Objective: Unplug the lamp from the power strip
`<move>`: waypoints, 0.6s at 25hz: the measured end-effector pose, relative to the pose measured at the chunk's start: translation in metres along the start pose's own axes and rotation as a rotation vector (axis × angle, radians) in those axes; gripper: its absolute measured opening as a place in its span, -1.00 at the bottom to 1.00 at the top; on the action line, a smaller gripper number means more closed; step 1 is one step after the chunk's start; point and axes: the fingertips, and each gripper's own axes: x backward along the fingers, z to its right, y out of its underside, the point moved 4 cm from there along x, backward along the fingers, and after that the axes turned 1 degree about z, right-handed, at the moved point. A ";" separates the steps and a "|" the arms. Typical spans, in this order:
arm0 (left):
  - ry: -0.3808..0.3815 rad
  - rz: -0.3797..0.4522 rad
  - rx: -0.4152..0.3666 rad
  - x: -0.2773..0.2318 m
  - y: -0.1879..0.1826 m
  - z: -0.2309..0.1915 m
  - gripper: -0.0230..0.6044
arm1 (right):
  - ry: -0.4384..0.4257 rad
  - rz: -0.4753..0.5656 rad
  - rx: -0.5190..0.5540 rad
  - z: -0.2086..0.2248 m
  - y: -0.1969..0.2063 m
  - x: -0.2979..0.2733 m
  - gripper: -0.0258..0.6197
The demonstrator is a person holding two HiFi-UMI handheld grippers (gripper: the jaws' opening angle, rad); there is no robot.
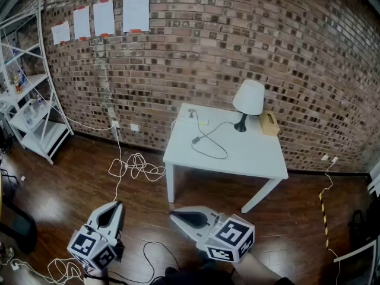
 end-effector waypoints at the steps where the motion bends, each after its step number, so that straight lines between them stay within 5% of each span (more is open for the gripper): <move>1: 0.004 -0.019 -0.034 0.000 0.004 -0.001 -0.95 | -0.002 -0.006 0.001 0.000 0.001 0.000 -0.92; 15: -0.006 -0.091 -0.107 -0.035 0.012 0.004 -0.95 | -0.028 0.012 -0.073 0.043 0.007 0.003 -0.92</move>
